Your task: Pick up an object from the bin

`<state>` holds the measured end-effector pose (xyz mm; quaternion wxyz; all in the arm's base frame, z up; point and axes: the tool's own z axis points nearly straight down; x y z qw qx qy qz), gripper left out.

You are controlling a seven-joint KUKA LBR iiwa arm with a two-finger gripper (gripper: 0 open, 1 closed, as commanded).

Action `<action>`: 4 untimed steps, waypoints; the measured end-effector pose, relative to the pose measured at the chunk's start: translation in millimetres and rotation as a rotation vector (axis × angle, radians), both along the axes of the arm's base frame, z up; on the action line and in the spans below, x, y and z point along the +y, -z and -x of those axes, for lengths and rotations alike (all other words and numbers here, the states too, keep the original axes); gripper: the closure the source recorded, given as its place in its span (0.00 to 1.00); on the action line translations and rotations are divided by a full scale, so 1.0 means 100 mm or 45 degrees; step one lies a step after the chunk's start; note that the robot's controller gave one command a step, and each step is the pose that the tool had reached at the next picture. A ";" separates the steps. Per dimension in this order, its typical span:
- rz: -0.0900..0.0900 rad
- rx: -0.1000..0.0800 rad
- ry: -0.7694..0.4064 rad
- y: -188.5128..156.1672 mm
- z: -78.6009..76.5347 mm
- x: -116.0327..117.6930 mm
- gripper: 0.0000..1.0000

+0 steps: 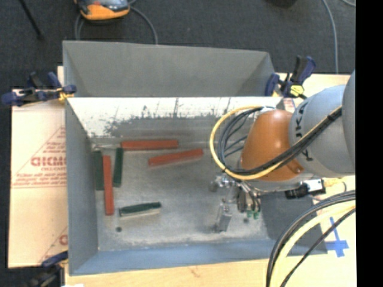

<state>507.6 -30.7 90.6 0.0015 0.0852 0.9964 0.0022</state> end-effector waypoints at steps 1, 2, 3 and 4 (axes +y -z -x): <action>0.008 0.002 -0.085 0.04 0.00 0.08 0.00; 0.008 0.000 -0.297 0.05 -0.02 0.30 0.00; 0.005 0.000 -0.062 0.05 -0.01 0.87 0.00; 0.006 0.002 -0.273 -0.21 -0.25 1.14 0.00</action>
Offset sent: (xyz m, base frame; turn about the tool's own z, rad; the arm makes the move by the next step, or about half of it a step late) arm 0.0033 0.0620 -0.0048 -0.0527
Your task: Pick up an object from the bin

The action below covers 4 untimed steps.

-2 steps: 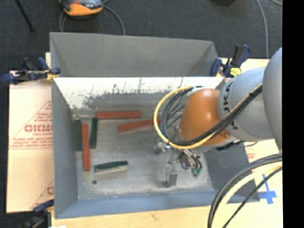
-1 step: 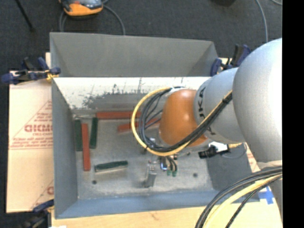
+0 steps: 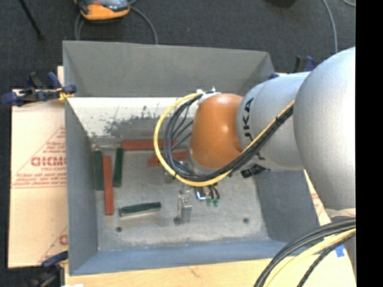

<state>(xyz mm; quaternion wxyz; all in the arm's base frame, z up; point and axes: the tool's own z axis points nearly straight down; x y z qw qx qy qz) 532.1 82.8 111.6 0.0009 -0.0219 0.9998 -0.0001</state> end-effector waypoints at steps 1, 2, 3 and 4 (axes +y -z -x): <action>-0.001 0.000 0.087 0.42 0.30 0.28 1.00; 0.001 -0.001 0.083 0.41 0.30 0.28 0.00; 0.001 -0.001 0.082 0.41 0.30 0.28 0.00; 0.000 0.001 -0.229 0.41 0.48 0.67 1.00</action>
Offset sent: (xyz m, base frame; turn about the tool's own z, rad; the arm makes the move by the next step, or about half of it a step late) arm 0.0000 0.0000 0.0000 0.0000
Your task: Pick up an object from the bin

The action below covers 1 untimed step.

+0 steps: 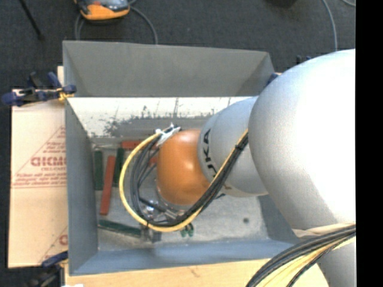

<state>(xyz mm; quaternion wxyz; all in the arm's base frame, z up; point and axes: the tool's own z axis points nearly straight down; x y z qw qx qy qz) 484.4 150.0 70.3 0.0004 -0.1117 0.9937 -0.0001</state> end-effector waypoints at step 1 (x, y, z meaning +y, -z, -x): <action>-0.003 -0.014 -0.001 -0.02 -0.03 0.00 0.00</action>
Offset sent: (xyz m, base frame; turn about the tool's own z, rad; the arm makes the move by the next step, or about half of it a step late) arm 0.0000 0.0000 0.0000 0.0000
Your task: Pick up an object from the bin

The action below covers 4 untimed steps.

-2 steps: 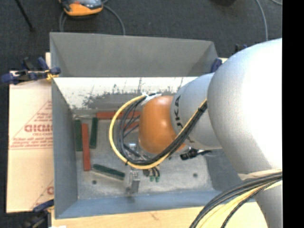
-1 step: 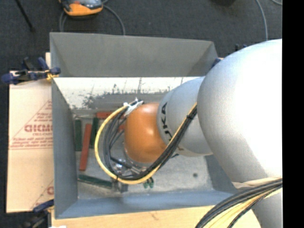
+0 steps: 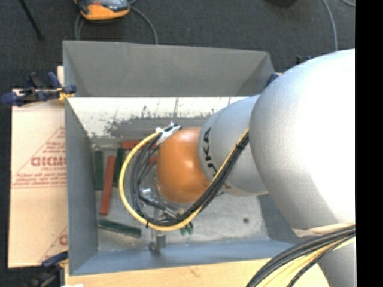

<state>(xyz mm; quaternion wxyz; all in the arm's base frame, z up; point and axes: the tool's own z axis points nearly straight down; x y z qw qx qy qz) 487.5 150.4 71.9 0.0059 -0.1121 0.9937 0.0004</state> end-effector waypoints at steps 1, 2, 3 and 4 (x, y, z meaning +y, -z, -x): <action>0.001 0.000 -0.001 0.00 0.00 0.00 0.00; 0.001 0.012 0.080 0.02 0.14 0.54 1.00; 0.001 0.012 0.079 0.02 0.13 0.53 1.00; 0.002 0.012 0.080 -0.11 0.15 0.50 1.00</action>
Offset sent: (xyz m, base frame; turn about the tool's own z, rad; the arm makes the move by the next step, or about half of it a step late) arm -0.0142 0.0536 -0.0019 0.0667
